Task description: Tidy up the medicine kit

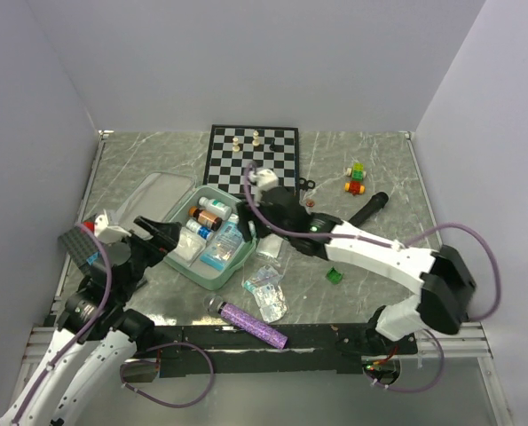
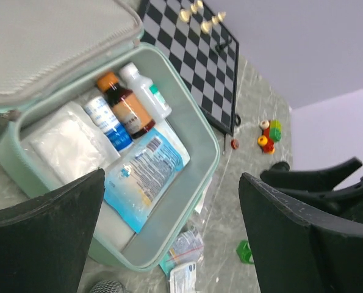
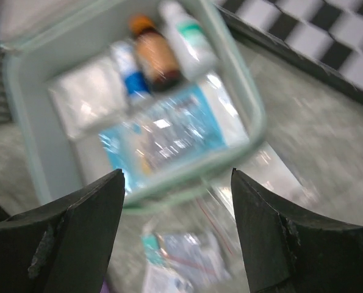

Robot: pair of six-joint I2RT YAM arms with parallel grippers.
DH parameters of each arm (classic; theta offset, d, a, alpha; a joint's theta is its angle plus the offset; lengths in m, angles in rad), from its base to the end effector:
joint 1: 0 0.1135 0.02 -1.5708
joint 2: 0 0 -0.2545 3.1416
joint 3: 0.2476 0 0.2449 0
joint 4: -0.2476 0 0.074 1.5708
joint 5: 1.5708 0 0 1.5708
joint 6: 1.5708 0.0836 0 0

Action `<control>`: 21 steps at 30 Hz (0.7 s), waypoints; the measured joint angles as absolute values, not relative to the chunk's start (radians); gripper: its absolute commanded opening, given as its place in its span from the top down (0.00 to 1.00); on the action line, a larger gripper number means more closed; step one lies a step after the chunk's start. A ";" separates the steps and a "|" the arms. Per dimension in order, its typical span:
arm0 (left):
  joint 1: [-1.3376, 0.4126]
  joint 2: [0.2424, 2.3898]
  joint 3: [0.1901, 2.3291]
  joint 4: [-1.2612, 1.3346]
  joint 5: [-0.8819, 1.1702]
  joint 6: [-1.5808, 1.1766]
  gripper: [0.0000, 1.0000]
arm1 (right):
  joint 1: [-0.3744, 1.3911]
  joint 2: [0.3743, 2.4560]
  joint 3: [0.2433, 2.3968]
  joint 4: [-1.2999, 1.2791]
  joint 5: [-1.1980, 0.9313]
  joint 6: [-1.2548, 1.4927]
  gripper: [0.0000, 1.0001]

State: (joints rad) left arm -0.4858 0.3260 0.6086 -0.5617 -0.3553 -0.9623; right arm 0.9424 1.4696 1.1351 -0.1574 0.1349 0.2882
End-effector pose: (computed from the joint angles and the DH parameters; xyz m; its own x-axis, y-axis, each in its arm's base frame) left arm 0.1344 -0.0381 0.2769 -0.2558 -0.7348 -0.6282 -0.1187 0.6687 -0.7340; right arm 0.2304 0.2980 0.2714 -0.4742 -0.1735 -0.8631 -0.6228 0.7590 0.1896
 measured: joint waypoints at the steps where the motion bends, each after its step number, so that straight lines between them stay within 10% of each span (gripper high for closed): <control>1: -0.486 0.342 0.604 -0.548 -0.339 -0.962 0.05 | 0.936 1.426 1.082 -0.163 0.154 0.299 0.25; 21: -0.486 0.514 0.549 -0.394 -0.179 -0.965 0.05 | 1.003 1.326 0.634 -0.207 0.161 0.525 0.24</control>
State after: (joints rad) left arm -0.4858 0.5140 0.5491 -0.3943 -0.1791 -0.9653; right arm 1.0035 1.3262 0.6338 -0.2066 0.1608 0.5251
